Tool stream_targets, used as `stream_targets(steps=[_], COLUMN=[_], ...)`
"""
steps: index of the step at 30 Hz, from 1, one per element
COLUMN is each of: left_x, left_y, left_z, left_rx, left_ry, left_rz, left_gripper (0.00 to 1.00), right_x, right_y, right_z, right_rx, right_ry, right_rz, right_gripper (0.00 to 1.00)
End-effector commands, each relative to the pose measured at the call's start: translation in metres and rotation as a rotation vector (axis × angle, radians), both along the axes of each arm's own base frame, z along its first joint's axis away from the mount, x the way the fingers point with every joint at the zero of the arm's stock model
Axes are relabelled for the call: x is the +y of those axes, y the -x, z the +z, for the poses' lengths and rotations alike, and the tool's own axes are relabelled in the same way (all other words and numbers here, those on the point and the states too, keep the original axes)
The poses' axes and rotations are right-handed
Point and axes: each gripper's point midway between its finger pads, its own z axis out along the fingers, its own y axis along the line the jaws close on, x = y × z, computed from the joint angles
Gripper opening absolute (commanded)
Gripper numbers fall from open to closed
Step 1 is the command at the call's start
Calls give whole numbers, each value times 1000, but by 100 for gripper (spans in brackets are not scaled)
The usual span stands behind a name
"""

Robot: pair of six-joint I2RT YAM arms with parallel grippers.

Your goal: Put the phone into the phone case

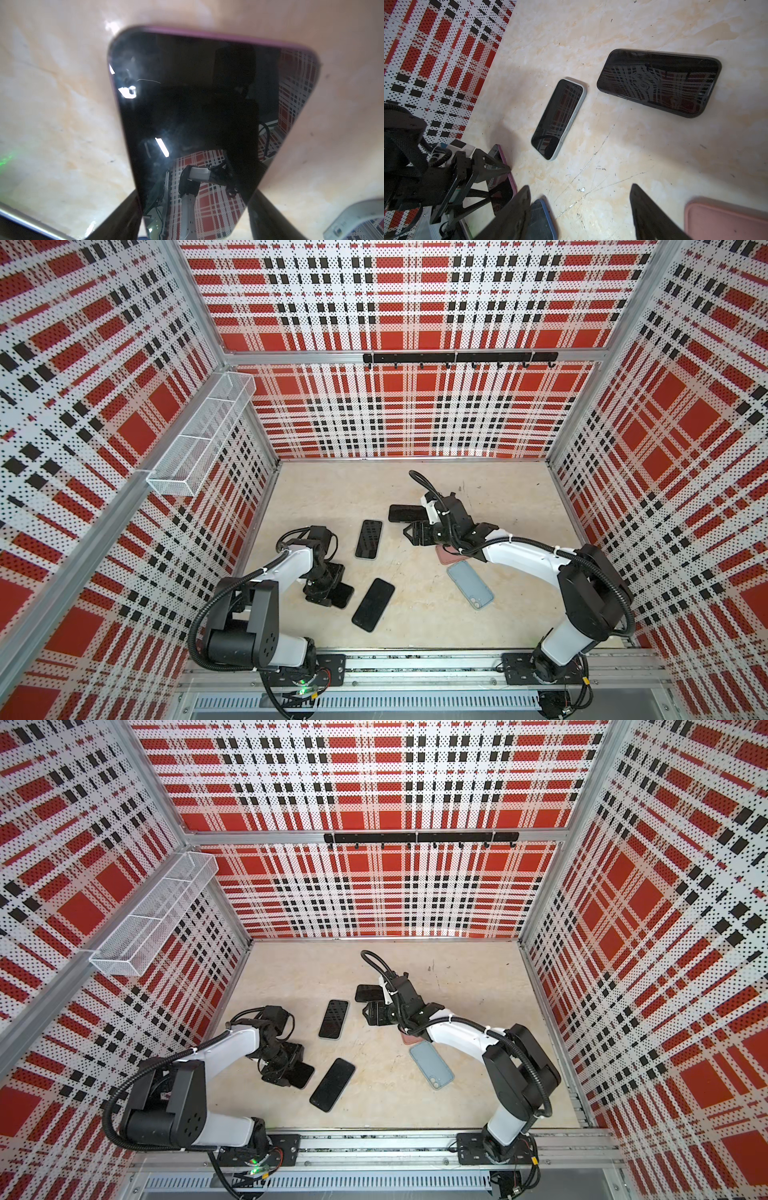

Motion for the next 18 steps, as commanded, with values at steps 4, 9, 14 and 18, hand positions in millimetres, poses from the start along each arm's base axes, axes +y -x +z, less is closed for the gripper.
stream_targets(steps=[4,9,14,18], left_x=[-7,-10,-19,-30], left_y=[-30,-43,-58,-70], left_z=[25,48,69,80], left_rx=[-178,-258,-322,-365], left_ry=[35,57,78,107], left_rz=[28,42,34,28], left_gripper=[60,55,55,52], right_x=[-12,-17,-11,5], right_y=[-5,-7,-1,8], right_z=[34,50,73,72], right_rx=[-97,-135,-152,-110], right_ry=[-31,-78,-287,-380], right_rz=[-14,-2,105,194], right_gripper=[76,76,76,75])
